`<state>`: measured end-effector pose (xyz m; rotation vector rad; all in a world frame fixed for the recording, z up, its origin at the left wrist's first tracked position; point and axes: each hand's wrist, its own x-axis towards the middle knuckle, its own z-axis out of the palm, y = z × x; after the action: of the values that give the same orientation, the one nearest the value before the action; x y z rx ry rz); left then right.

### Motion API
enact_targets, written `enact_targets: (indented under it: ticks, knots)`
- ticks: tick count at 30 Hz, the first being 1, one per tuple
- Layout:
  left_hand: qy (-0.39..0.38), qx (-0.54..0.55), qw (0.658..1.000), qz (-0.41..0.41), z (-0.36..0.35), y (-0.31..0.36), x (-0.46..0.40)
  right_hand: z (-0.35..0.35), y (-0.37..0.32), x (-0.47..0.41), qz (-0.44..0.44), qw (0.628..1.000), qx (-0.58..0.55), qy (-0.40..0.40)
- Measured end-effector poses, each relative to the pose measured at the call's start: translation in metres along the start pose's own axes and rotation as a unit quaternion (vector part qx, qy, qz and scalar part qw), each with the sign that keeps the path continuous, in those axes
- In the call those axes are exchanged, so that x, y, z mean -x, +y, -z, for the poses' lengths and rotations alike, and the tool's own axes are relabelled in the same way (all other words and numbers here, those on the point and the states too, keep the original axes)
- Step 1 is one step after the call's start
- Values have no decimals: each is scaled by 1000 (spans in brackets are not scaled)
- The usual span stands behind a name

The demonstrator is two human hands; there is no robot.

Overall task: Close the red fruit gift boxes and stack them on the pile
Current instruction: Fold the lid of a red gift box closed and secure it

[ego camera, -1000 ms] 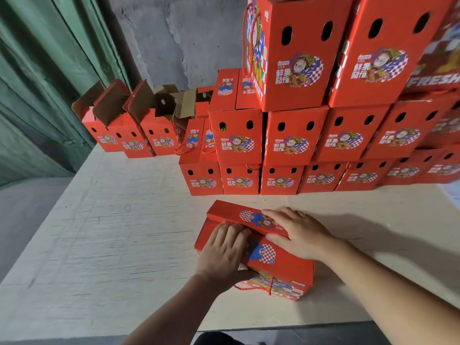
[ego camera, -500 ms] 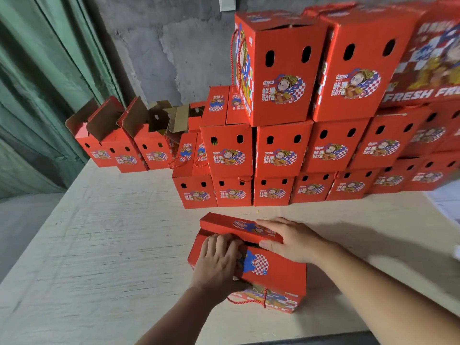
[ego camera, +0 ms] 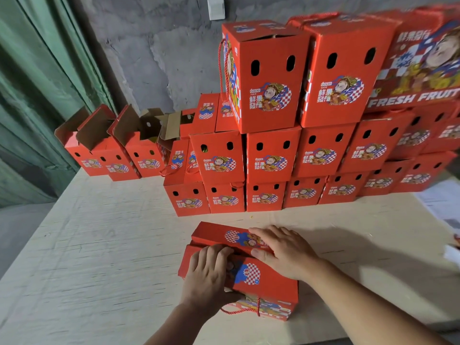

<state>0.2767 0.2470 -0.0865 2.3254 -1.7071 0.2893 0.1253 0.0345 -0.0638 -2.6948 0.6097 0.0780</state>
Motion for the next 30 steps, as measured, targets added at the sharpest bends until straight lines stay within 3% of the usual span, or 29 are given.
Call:
enact_targets:
  ticks: [6, 13, 17, 19, 20, 22, 23, 24, 26, 28, 29, 30]
  knots:
    - [0, -19, 1000, 3, -8, -3, 6, -6, -3, -1, -2, 999, 48, 11]
    - [-145, 9, 989, -30, -9, -10, 1, -8, -6, -10, 6, 995, 97, -37]
    - [-152, 16, 986, -59, -9, -22, -8, -16, -13, -2, -11, 992, 123, 32]
    - [-131, -30, 988, -80, -3, -35, -19, -21, -18, 0, -47, 993, 98, 52]
    - [-124, -53, 989, -59, 0, -42, -22, -22, -21, 1, -76, 993, 74, 49]
    - [-140, -45, 985, 88, 3, -47, -20, -24, -24, 1, -148, 988, -9, 38]
    - [-130, 0, 969, 209, 0, -45, -14, -23, -23, 2, -194, 978, -71, 34]
    - [-113, 76, 929, 343, -4, -41, -8, -24, -21, 4, -243, 960, -134, 26]
    - [-137, 280, 771, 556, -10, -26, 2, -24, -18, 10, -315, 914, -257, -19]
    - [-262, 468, 591, 602, -7, -6, 7, -23, -21, 14, -310, 879, -358, -50]
    - [-292, 532, 547, 576, -4, 2, 6, -22, -24, 12, -293, 873, -389, -39]
    - [-275, 583, 536, 545, -3, 9, 4, -23, -25, 9, -276, 870, -408, -13]
